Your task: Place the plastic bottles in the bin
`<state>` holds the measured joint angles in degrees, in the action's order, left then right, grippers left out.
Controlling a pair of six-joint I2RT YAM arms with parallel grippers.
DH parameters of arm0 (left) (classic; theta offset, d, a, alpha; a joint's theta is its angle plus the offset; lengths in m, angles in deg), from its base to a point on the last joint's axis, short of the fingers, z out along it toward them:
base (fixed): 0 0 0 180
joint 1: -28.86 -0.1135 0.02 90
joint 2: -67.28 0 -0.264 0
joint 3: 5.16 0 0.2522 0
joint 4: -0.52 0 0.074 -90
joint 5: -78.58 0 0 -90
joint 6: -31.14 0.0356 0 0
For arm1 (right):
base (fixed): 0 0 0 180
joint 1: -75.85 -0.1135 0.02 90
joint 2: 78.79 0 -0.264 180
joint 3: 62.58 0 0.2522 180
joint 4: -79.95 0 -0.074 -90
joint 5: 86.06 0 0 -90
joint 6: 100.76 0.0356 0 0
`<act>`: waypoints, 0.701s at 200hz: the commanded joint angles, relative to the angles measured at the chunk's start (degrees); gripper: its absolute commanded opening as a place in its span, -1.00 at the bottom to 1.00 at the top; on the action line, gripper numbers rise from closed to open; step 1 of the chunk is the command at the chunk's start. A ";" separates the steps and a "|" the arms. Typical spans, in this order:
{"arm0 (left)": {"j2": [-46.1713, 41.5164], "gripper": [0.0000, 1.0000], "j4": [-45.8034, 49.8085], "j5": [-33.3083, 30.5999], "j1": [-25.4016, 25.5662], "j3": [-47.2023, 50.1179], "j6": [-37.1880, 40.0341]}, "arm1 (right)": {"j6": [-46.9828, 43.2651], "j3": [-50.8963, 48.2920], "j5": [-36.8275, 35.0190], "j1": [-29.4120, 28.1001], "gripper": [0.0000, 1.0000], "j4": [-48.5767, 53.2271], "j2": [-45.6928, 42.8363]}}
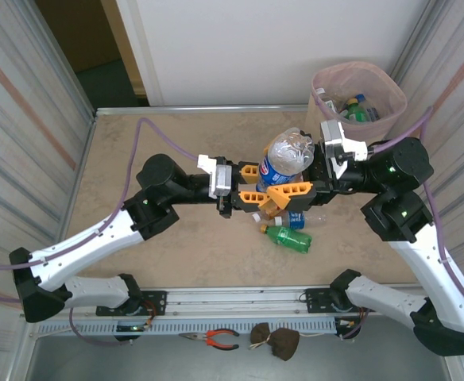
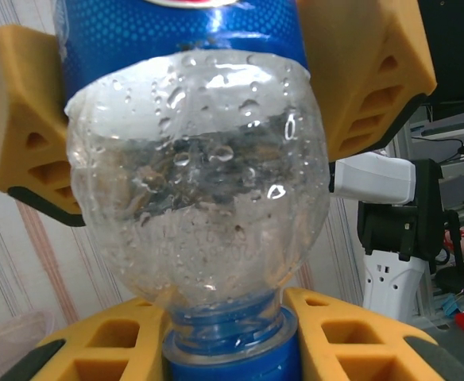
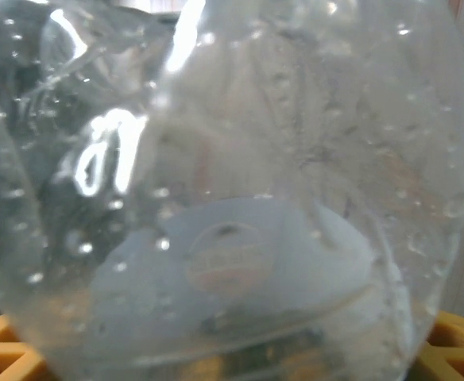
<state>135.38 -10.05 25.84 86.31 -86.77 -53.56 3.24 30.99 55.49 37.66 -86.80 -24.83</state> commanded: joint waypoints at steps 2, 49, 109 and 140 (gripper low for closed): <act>-0.31 -0.63 -2.64 -1.31 -0.06 -1.84 1.19 | -2.25 1.31 -1.14 -0.61 0.33 0.51 -0.70; -0.07 -0.59 -2.52 -1.57 -0.01 -2.12 1.66 | -2.60 1.30 -0.99 -1.13 0.17 0.51 -0.25; -0.44 0.03 -1.56 -2.60 -0.01 -1.66 2.06 | -3.46 1.22 -1.48 -1.12 0.08 0.78 -0.27; -2.73 0.41 2.07 -5.48 -0.01 0.31 4.38 | -4.37 1.33 -4.71 -1.16 0.01 1.90 -0.38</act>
<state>135.25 -9.55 23.39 86.33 -86.84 -51.33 0.40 30.99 53.57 37.09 -85.62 -24.81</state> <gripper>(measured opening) 0.670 0.541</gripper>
